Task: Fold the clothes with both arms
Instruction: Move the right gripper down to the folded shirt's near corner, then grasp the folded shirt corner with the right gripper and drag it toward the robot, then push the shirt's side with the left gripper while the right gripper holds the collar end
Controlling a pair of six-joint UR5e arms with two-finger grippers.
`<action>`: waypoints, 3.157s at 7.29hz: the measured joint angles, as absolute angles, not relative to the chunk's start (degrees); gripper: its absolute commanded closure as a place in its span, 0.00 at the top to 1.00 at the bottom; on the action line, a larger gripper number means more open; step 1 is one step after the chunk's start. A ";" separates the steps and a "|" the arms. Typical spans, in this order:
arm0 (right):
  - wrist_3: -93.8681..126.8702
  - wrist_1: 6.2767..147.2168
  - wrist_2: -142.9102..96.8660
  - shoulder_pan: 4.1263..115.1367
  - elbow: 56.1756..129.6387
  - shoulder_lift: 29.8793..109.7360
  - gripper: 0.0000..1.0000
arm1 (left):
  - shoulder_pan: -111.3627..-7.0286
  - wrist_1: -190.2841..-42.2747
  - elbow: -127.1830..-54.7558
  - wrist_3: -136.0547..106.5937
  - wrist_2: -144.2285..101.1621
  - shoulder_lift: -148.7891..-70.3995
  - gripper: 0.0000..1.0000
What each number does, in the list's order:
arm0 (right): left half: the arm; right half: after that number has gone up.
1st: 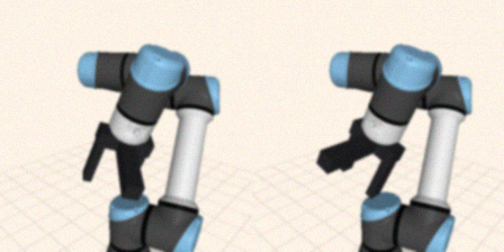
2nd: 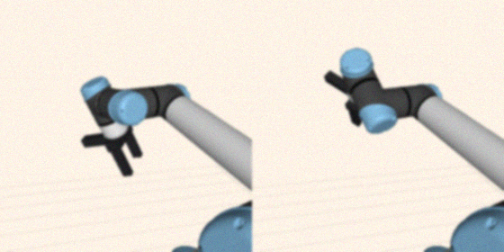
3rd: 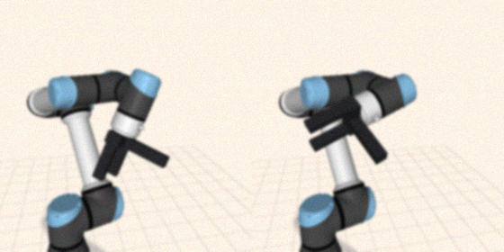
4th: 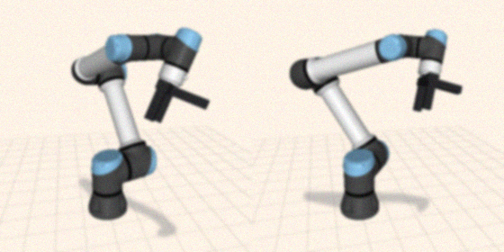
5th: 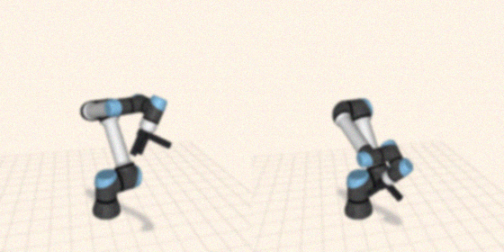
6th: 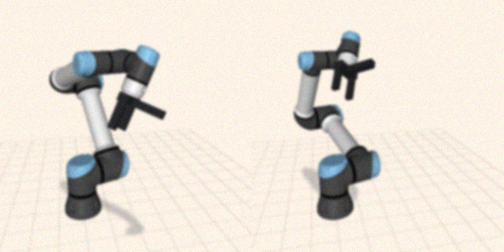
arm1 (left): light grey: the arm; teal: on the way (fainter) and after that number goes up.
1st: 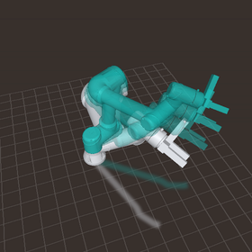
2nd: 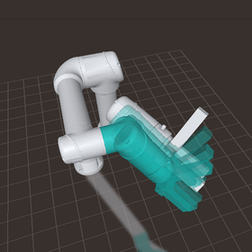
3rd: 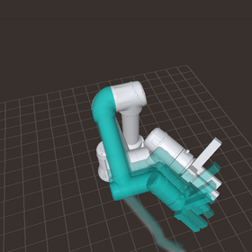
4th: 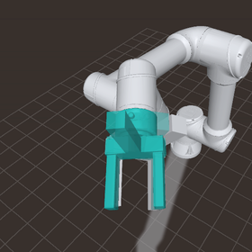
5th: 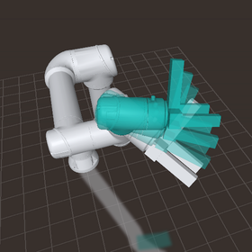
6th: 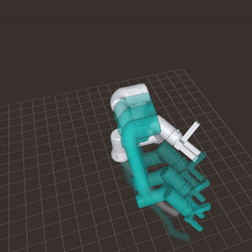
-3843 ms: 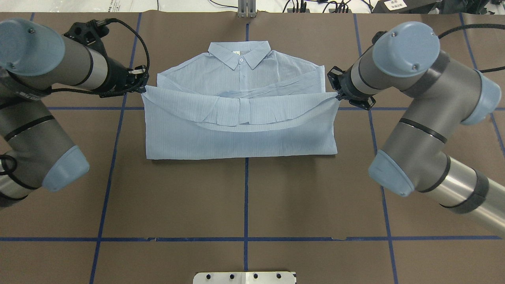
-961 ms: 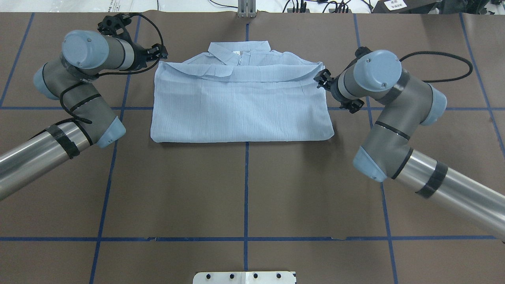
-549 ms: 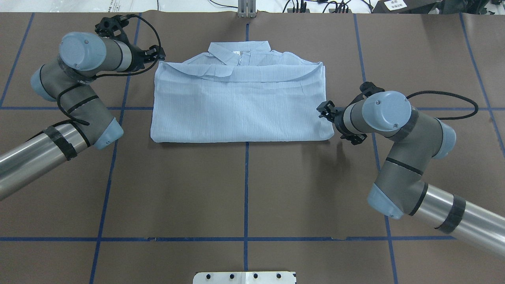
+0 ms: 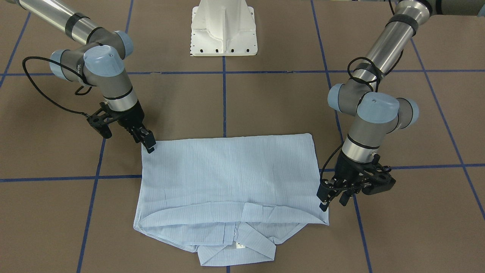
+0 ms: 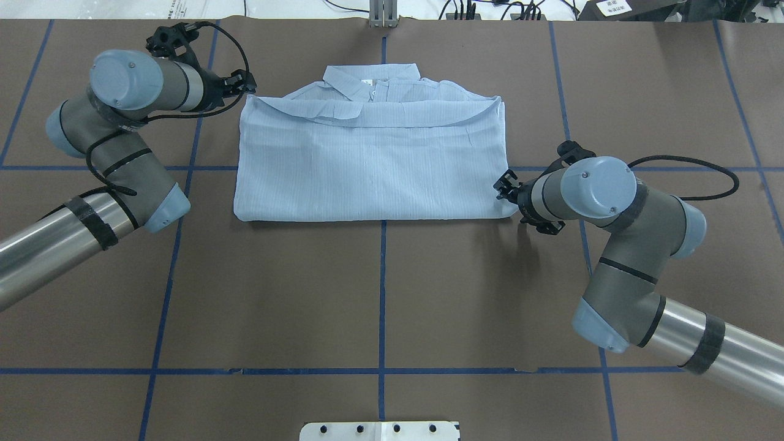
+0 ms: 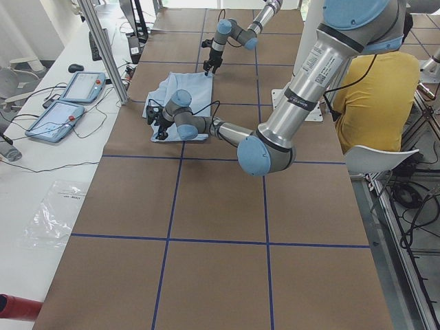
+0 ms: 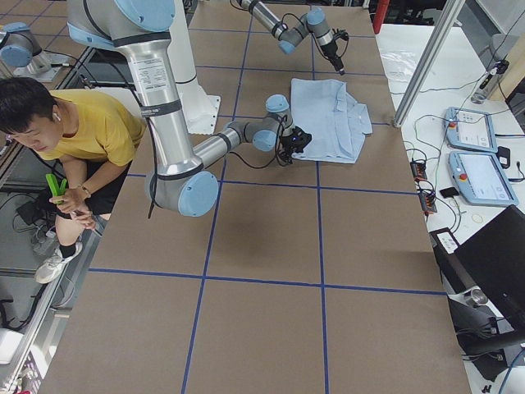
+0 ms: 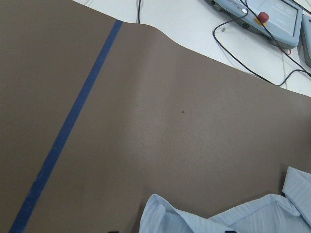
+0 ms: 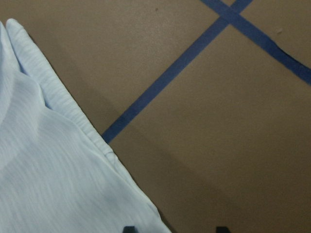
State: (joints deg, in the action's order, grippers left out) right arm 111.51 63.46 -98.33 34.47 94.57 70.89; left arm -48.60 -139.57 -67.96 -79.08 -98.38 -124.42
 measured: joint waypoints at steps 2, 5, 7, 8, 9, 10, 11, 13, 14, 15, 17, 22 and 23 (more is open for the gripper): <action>111.73 63.53 -98.90 34.63 95.83 70.73 0.00 | -48.60 -139.64 -68.08 -78.95 -98.35 -124.02 0.78; 112.72 64.46 -100.09 34.76 101.89 74.01 0.00 | -48.60 -139.73 -68.11 -79.02 -98.41 -123.73 0.77; 115.45 68.86 -100.30 29.76 110.26 79.86 0.00 | -48.60 -139.75 -68.66 -79.23 -98.46 -123.61 0.77; 116.57 74.30 -100.70 24.86 116.12 82.50 0.00 | -48.56 -139.73 -69.46 -79.36 -98.52 -123.55 0.77; 118.69 80.06 -102.25 19.39 120.85 83.77 0.00 | -48.47 -139.69 -71.22 -79.84 -99.53 -122.98 0.77; 121.97 83.86 -104.19 13.55 123.64 84.28 0.00 | -48.42 -139.57 -74.51 -81.02 -102.54 -121.29 0.77; 126.09 85.46 -105.20 7.69 125.52 84.57 0.97 | -48.40 -139.22 -78.59 -82.70 -105.91 -119.22 0.77; 132.86 86.22 -105.68 0.36 128.34 85.09 1.00 | -48.28 -138.09 -84.48 -86.88 -109.84 -117.16 0.79; 134.08 86.28 -105.71 -0.16 130.05 85.41 1.00 | -47.74 -137.80 -86.64 -89.87 -110.71 -116.25 0.83; 134.51 86.30 -105.74 1.65 131.93 85.61 1.00 | -46.16 -137.67 -89.92 -93.07 -110.94 -113.94 0.83; 134.54 86.33 -105.81 12.17 133.15 84.57 1.00 | -40.97 -137.44 -96.82 -100.85 -110.56 -108.85 0.84; 124.57 85.95 -108.71 33.43 121.51 75.19 1.00 | -27.06 -130.57 -97.85 -110.44 -100.38 -110.57 0.76; 123.68 85.90 -108.71 33.94 120.73 74.87 1.00 | -25.45 -129.44 -97.09 -110.53 -99.28 -111.31 0.65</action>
State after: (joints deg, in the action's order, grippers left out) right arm 123.68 85.90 -108.71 33.94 120.73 74.87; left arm -25.45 -129.44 -97.09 -110.53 -99.28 -111.31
